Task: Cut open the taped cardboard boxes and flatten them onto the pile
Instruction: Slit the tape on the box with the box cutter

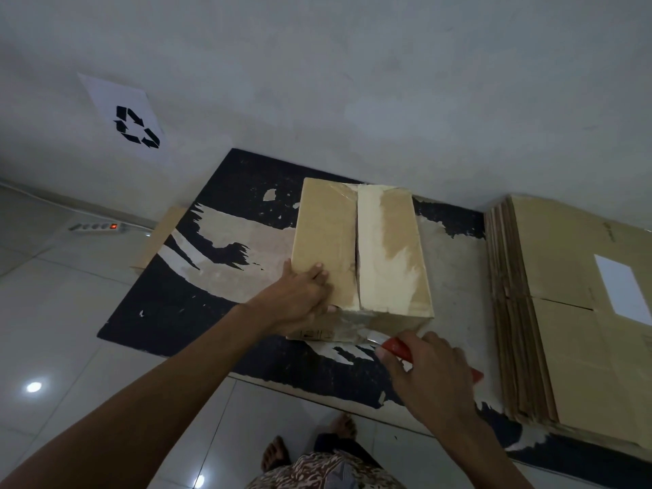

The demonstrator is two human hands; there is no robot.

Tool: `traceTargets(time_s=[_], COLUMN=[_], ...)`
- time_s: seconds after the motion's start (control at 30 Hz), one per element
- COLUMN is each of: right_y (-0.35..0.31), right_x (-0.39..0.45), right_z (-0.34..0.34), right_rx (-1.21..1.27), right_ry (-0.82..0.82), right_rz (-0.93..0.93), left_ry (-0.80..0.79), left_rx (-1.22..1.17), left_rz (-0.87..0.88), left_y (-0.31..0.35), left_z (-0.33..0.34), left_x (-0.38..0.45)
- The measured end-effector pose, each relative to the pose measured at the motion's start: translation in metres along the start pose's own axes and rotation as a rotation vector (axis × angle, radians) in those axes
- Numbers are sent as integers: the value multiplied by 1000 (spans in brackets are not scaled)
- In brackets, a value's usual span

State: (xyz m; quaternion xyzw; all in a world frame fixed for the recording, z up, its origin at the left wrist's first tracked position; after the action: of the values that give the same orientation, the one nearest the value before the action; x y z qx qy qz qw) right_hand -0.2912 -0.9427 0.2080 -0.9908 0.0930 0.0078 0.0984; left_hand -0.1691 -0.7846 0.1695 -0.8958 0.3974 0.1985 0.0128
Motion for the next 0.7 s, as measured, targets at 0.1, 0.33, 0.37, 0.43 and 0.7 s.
traceTargets(time_s=[0.1, 0.33, 0.37, 0.43, 0.7], right_y=[-11, -22, -24, -26, -11], right_x=[3, 20, 22, 23, 27], right_z=[2, -5, -6, -5, 4], right_rx=[15, 28, 29, 29, -128], right_ry=[7, 20, 25, 23, -128], right_rz=[-14, -5, -12, -19, 63], left_ry=[76, 82, 75, 62, 139], left_rx=[-18, -44, -41, -37, -142], left_rz=[17, 6, 2, 1, 60], left_y=[1, -2, -2, 0, 7], left_z=[-11, -11, -10, -10, -7], left_x=[1, 3, 2, 1, -9])
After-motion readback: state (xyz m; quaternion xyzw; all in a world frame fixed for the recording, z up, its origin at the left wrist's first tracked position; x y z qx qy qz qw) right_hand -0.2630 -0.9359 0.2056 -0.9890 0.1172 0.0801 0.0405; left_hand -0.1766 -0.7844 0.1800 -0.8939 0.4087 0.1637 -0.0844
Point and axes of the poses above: each hand's wrist, its own x-axis towards the middle knuckle, its own z-axis out of the palm, y = z × x, the point moved 10 cm from there along x, towards the middle knuckle, and after that the axes turned 3 degrees about -z, right-handed, at the moved point
